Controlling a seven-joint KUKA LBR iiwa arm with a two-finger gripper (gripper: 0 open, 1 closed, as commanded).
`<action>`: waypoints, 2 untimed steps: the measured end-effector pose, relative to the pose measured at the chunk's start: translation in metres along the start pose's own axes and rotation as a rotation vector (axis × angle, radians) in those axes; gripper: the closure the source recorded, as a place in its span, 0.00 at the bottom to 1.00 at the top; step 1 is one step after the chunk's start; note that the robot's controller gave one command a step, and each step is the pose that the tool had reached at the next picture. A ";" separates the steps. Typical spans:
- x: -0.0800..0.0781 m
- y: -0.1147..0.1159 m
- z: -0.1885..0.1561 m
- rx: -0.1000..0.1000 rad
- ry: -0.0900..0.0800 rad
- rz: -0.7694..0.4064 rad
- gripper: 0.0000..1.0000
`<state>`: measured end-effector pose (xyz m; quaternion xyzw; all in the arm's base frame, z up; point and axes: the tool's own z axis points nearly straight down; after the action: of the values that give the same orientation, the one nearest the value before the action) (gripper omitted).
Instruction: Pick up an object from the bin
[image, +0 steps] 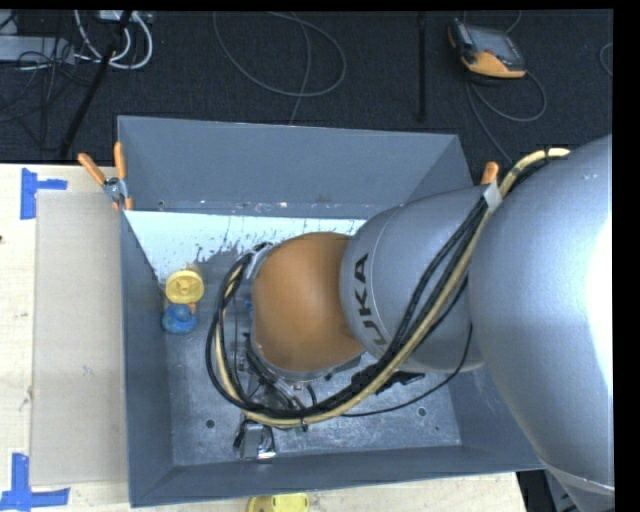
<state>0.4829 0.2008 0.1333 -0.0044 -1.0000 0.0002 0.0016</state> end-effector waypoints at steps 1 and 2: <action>0.000 0.000 0.000 0.000 0.000 0.000 0.00; -0.004 -0.024 -0.008 -0.001 0.001 -0.102 0.00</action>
Offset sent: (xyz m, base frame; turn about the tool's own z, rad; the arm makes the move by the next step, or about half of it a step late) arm 0.0152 -0.0720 0.0210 -0.2046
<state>0.4866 0.1770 0.1410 0.0467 -0.9989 -0.0006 0.0021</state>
